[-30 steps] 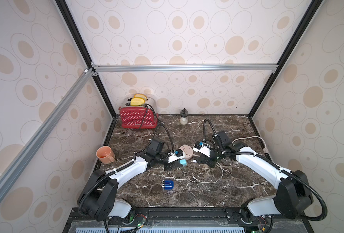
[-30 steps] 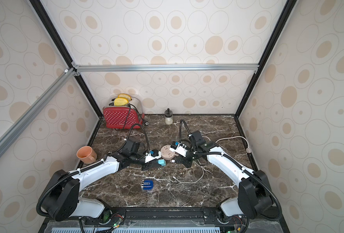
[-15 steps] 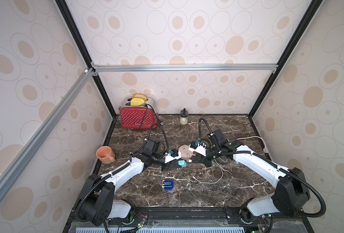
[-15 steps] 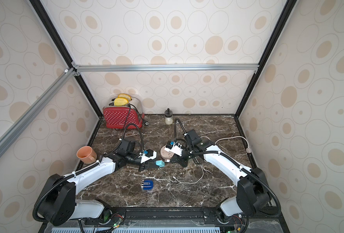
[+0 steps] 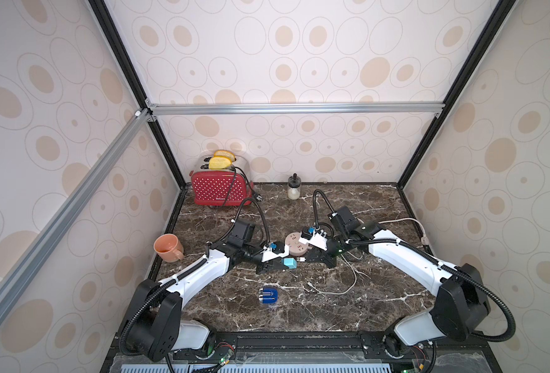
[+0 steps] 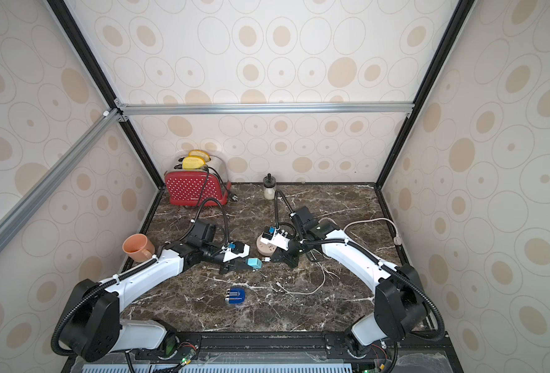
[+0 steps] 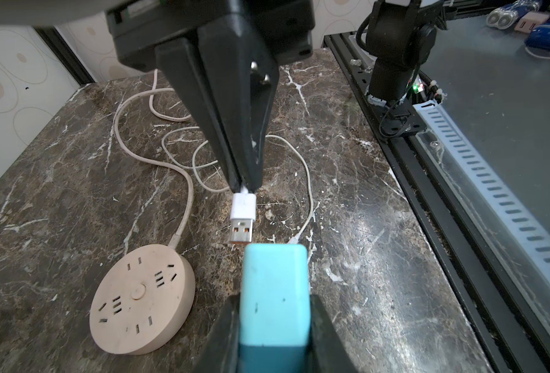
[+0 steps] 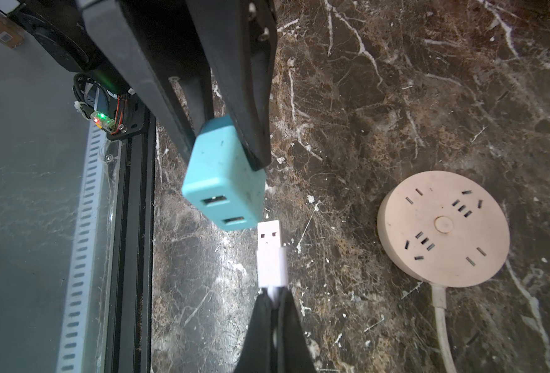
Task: Charge the electric shaver
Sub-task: Insert the charging cable into the plug.
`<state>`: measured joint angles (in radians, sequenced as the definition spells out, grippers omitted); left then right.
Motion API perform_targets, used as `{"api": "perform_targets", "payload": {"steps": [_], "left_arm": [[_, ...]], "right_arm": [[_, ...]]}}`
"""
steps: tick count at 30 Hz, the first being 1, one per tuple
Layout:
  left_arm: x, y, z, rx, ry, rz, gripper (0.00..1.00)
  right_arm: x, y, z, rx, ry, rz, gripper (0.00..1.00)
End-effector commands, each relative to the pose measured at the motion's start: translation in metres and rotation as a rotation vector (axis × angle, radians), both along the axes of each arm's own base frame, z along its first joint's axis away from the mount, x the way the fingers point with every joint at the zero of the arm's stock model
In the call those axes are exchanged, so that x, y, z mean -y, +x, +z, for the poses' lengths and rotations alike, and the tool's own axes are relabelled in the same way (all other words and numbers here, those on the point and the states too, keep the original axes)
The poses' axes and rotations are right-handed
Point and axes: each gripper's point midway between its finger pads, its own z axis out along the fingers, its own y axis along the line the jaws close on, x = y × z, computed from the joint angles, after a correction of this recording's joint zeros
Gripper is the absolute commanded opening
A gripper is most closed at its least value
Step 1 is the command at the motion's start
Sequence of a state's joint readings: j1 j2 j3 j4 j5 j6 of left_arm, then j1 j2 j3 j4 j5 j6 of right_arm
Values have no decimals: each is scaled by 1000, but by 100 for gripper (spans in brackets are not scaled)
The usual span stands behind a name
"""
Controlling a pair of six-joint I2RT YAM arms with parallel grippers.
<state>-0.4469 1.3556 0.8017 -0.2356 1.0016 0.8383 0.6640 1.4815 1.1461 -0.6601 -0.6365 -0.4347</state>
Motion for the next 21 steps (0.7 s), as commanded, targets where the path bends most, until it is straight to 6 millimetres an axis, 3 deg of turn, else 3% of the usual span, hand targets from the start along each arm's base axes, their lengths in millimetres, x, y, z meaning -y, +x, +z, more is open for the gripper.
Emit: {"api": "perform_targets", "payload": {"steps": [1, 10, 21], "left_arm": [[-6, -1, 2, 46, 19, -6, 0], [-5, 4, 2, 44, 25, -6, 0], [0, 8, 19, 63, -30, 7, 0]], "right_arm": [[5, -9, 14, 24, -10, 25, 0], [1, -18, 13, 9, 3, 53, 0], [-13, -17, 9, -11, 19, 71, 0]]}}
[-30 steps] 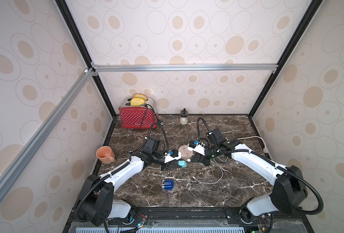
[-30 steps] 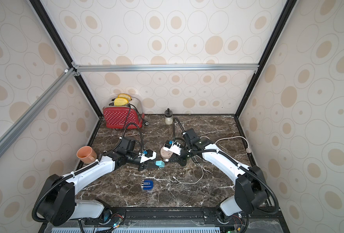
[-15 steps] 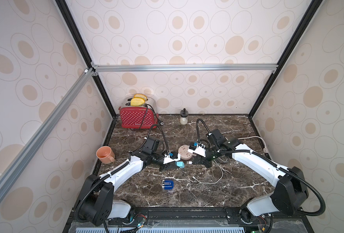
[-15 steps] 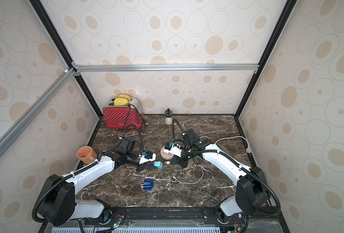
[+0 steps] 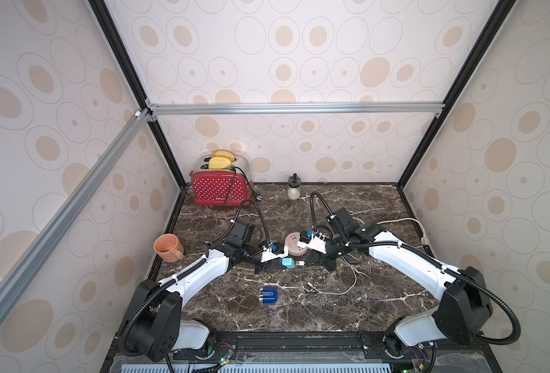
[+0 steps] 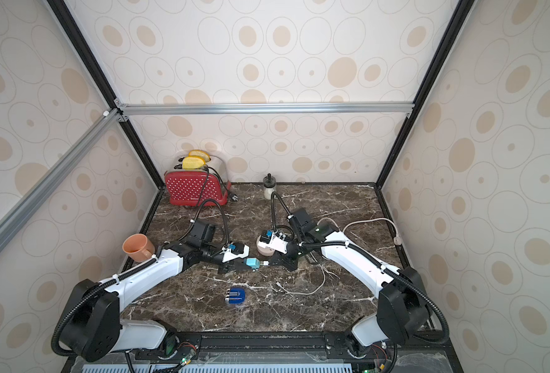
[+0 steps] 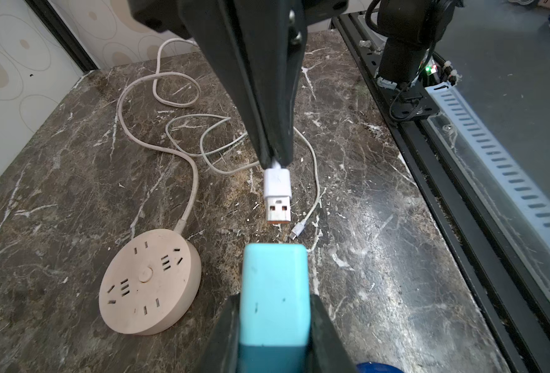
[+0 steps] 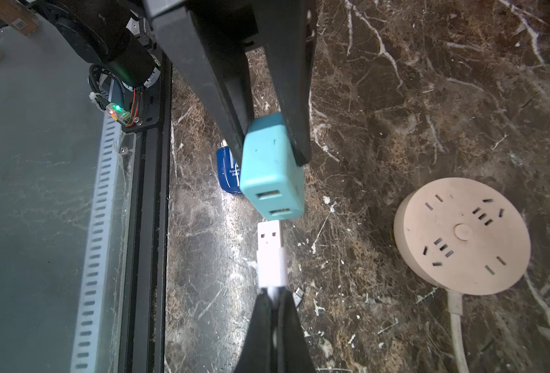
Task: Charge the electric shaver
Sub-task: Insert the charging cable into the plug.
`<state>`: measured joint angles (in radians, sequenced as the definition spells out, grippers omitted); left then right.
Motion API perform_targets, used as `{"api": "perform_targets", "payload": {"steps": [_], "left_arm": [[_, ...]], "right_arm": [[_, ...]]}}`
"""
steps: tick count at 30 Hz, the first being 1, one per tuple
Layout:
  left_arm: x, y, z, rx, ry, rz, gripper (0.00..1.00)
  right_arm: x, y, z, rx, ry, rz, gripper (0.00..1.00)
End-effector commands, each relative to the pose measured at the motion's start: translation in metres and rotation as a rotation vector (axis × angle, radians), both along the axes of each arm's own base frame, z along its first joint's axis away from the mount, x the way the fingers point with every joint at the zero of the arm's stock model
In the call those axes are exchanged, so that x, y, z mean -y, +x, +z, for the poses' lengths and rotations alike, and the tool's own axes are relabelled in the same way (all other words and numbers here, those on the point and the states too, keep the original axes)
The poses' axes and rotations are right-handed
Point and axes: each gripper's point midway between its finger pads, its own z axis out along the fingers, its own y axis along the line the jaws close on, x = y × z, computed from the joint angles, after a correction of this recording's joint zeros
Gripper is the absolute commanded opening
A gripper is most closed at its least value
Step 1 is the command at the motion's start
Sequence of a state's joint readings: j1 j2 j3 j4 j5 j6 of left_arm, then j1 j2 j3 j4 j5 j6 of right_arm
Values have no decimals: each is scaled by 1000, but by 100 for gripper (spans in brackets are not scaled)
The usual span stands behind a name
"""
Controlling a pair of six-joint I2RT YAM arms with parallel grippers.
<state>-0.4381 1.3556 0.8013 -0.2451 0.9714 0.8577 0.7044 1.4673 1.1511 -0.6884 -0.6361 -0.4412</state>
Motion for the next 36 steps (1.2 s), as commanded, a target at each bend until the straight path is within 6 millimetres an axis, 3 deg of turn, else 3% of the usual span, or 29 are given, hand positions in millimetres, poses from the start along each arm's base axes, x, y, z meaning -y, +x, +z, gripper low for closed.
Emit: {"api": "perform_targets", "payload": {"steps": [1, 19, 36], "left_arm": [[4, 3, 24, 46, -58, -12, 0], [7, 1, 28, 20, -85, -25, 0], [17, -8, 47, 38, -140, -82, 0]], "right_arm": [[-8, -2, 4, -13, 22, 28, 0], [-20, 3, 6, 5, 49, 44, 0], [-39, 11, 19, 51, 132, 118, 0]]}}
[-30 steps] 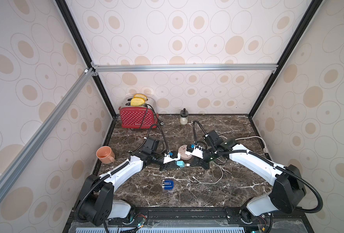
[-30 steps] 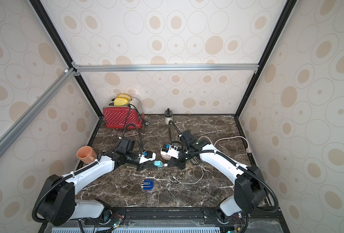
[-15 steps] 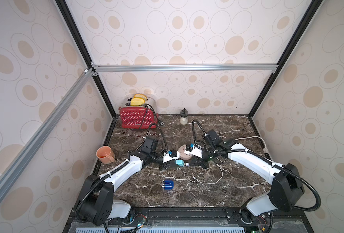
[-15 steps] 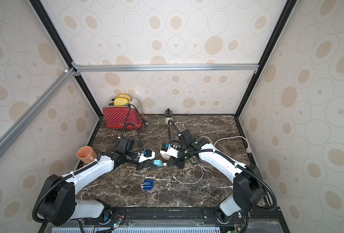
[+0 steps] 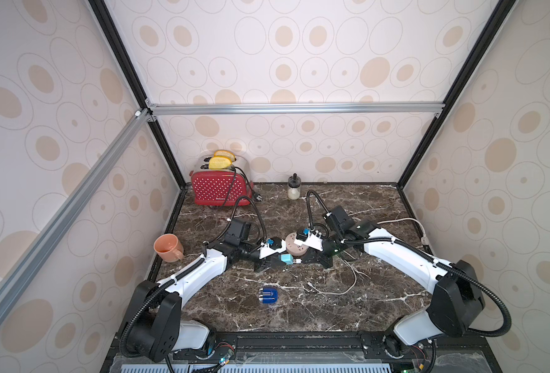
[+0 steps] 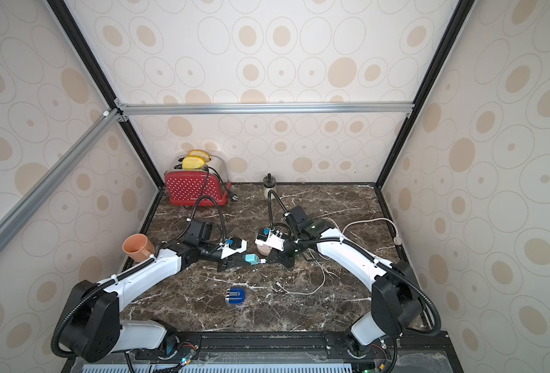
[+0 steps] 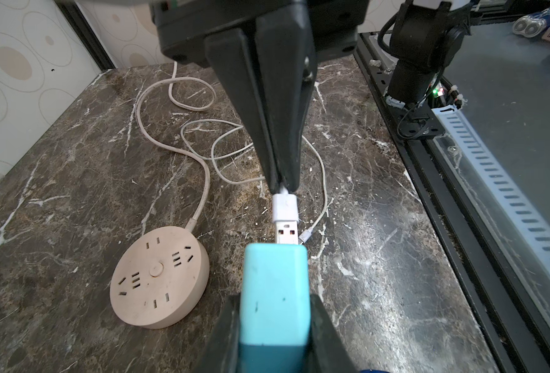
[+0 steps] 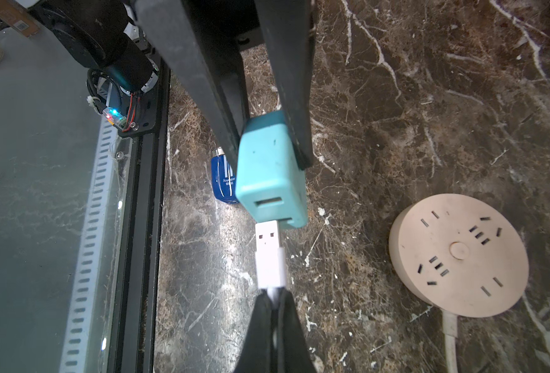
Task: Charge the electric shaver
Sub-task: Insert the charging cable into the plug.
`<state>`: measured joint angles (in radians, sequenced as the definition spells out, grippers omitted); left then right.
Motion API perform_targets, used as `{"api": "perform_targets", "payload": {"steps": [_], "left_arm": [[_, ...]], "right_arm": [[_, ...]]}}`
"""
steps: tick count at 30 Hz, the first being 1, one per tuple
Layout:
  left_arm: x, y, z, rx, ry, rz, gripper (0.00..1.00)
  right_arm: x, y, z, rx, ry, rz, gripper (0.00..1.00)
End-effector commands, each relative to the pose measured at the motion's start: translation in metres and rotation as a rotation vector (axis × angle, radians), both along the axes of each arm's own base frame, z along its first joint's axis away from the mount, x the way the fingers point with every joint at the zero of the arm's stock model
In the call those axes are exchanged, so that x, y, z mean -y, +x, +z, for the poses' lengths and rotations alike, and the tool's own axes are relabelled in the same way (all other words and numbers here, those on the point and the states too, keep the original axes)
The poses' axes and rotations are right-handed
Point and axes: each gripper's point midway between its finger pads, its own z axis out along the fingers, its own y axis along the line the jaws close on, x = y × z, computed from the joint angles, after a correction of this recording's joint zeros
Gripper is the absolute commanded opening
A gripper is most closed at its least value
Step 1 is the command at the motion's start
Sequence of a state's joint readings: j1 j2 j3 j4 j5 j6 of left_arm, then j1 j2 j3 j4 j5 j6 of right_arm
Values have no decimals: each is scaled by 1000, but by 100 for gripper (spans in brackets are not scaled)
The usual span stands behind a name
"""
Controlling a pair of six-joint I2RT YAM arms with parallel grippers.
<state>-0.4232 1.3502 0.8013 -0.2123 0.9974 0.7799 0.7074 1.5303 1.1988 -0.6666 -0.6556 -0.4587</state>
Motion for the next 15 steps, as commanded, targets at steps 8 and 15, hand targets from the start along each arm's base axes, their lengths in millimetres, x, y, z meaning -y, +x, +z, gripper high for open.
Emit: {"api": "perform_targets", "payload": {"steps": [8, 15], "left_arm": [[21, -17, 38, 113, -97, -137, 0], [21, -10, 45, 151, -108, -114, 0]], "right_arm": [[-31, -1, 24, -3, 112, 135, 0], [-23, -2, 14, -9, 61, 103, 0]]}}
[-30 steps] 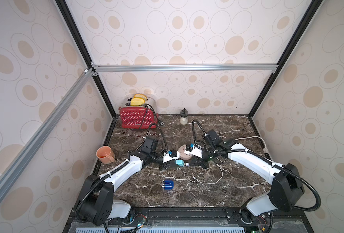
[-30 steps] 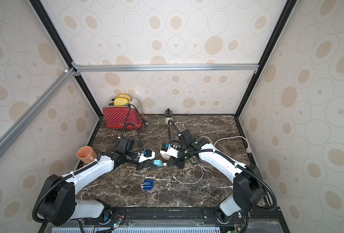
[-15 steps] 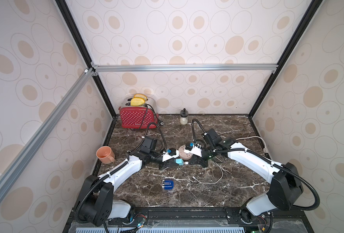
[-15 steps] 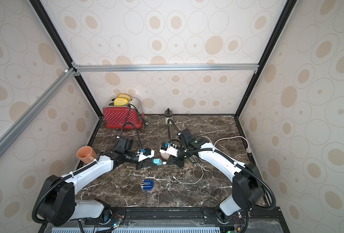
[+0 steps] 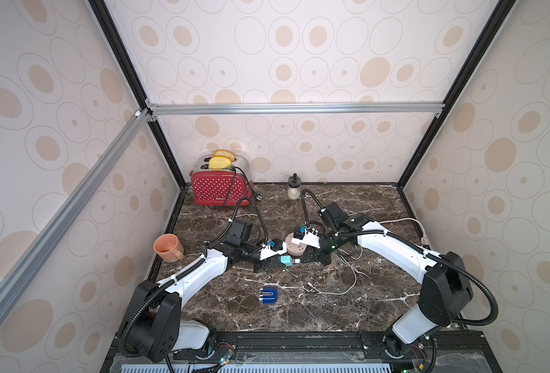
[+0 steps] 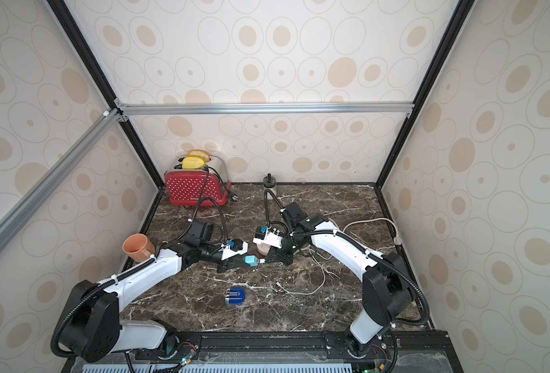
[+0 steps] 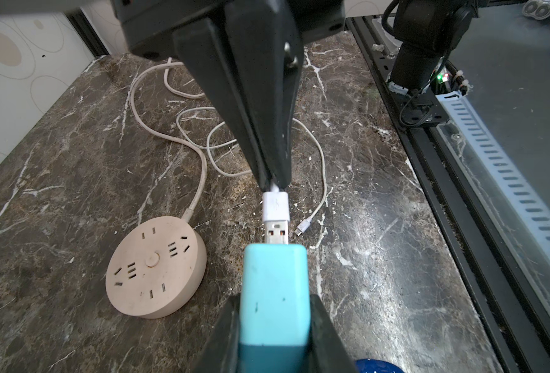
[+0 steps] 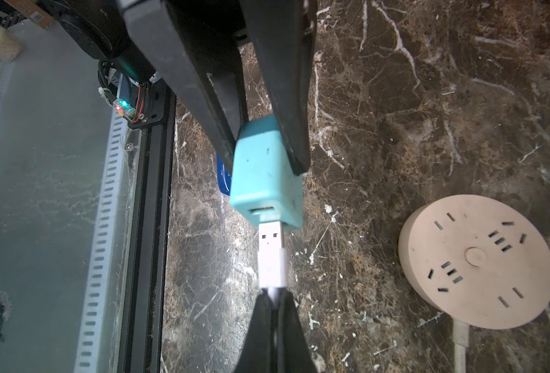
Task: Charge the electric shaver
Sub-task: Insert the charging cable into the plug.
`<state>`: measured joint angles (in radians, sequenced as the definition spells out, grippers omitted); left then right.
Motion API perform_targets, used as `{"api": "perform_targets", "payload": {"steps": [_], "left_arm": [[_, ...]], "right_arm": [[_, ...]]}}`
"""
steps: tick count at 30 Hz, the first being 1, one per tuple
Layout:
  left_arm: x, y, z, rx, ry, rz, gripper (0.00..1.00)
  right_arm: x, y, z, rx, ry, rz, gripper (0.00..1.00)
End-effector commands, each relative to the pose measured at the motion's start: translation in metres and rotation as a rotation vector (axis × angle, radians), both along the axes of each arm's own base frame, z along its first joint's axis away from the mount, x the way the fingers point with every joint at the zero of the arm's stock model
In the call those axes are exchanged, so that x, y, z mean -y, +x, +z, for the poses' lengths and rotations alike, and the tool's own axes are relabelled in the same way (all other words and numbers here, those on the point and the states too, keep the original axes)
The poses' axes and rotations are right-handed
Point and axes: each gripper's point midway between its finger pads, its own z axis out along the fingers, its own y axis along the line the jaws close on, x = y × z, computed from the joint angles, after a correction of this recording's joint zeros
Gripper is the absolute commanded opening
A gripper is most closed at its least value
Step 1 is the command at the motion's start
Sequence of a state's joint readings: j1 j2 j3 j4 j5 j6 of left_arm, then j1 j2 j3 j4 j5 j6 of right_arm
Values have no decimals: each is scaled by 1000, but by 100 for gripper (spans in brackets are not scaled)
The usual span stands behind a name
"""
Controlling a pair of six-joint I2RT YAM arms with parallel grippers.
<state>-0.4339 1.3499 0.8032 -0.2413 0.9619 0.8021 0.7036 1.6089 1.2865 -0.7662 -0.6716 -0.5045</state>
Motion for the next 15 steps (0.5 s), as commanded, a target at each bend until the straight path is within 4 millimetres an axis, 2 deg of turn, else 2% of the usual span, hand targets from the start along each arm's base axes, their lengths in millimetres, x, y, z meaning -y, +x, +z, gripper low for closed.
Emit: {"api": "perform_targets", "payload": {"steps": [1, 8, 15], "left_arm": [[22, -8, 52, 145, -145, -119, 0], [19, -9, 56, 152, -149, -108, 0], [18, -14, 58, 135, -144, -120, 0]], "right_arm": [[-19, -4, 18, 40, 95, 64, 0], [-11, -2, 12, 51, 34, 55, 0], [-13, 1, 20, 75, 55, 46, 0]]}}
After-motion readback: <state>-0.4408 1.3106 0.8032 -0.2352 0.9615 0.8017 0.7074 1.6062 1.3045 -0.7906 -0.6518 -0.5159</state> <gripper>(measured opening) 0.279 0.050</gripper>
